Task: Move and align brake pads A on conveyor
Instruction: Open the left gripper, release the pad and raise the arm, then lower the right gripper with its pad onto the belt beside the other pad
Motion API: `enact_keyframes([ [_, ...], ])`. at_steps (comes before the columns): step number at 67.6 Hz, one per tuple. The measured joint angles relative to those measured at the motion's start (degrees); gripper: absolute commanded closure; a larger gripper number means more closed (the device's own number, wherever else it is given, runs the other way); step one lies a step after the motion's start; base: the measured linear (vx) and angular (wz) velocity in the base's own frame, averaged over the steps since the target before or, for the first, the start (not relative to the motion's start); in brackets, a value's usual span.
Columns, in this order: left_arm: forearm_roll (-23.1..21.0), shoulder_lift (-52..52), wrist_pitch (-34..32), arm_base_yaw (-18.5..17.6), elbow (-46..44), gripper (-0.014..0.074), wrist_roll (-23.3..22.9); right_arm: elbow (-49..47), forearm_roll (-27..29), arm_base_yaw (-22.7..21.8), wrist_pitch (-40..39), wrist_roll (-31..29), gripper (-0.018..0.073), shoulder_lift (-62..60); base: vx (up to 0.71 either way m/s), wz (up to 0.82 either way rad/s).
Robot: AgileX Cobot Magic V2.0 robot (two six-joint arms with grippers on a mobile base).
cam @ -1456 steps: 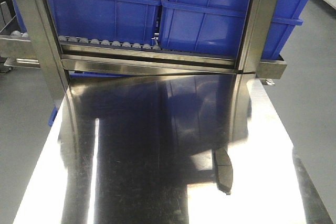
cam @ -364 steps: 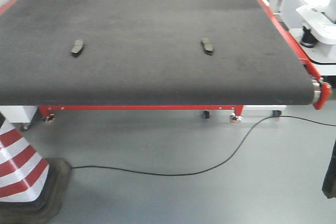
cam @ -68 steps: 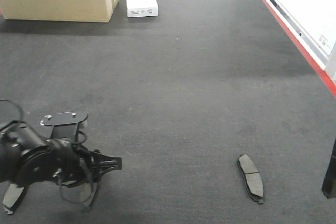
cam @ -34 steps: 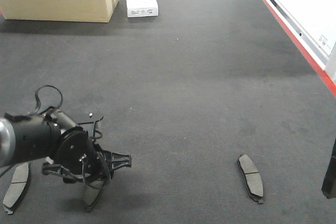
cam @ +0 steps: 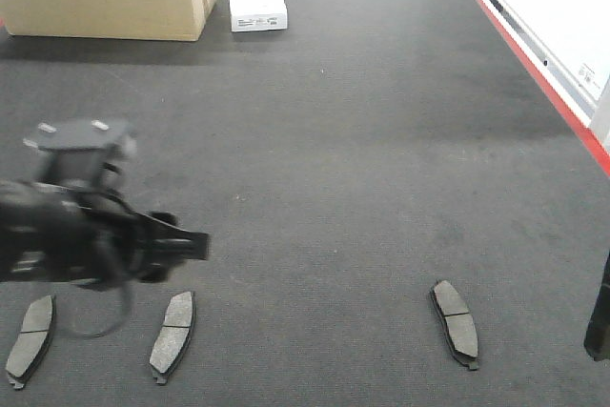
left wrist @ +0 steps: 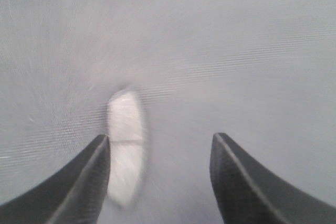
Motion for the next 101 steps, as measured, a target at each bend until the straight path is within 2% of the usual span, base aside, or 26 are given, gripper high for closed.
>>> enact_keyframes([
  [9,1.69,-10.21,0.47,-0.66,2.79,0.0181,0.79,0.0,0.0,0.0,0.0,0.0,0.0564,0.0,0.0,0.0],
  [18,2.9,-21.05,0.16,-0.94,9.24,0.0181,2.89,0.0,0.0,0.0,0.0,0.0,0.0564,0.0,0.0,0.0],
  [28,2.96,-32.99,0.21,-1.0,16.03,0.0181,4.53,0.0,0.0,0.0,0.0,0.0,0.0564,0.0,0.0,0.0],
  [39,2.96,-50.15,0.77,-1.0,22.37,0.0181,8.77,0.0,0.0,0.0,0.0,0.0,0.0564,0.0,0.0,0.0],
  [55,1.58,-68.4,2.75,-1.0,27.79,0.0181,13.14,0.0,0.0,0.0,0.0,0.0,0.0564,0.0,0.0,0.0],
  [67,-0.75,-71.94,3.7,-1.0,30.71,0.0181,13.87,0.0,0.0,0.0,0.0,0.0,0.0564,0.0,0.0,0.0],
  [82,-0.91,-71.94,3.7,-1.0,30.82,0.0181,13.88,0.0,0.99,0.0,-0.89,0.25,0.0559,0.6,0.0,0.0],
  [89,-0.91,-71.94,3.7,-1.0,30.82,0.0181,13.88,-1.44,5.52,0.0,0.1,0.25,0.0553,4.82,0.0,0.0],
  [101,-0.91,-71.94,3.7,-1.0,30.82,0.0181,13.88,-7.97,14.5,0.0,2.99,-1.2,0.0531,19.28,0.0,0.0],
])
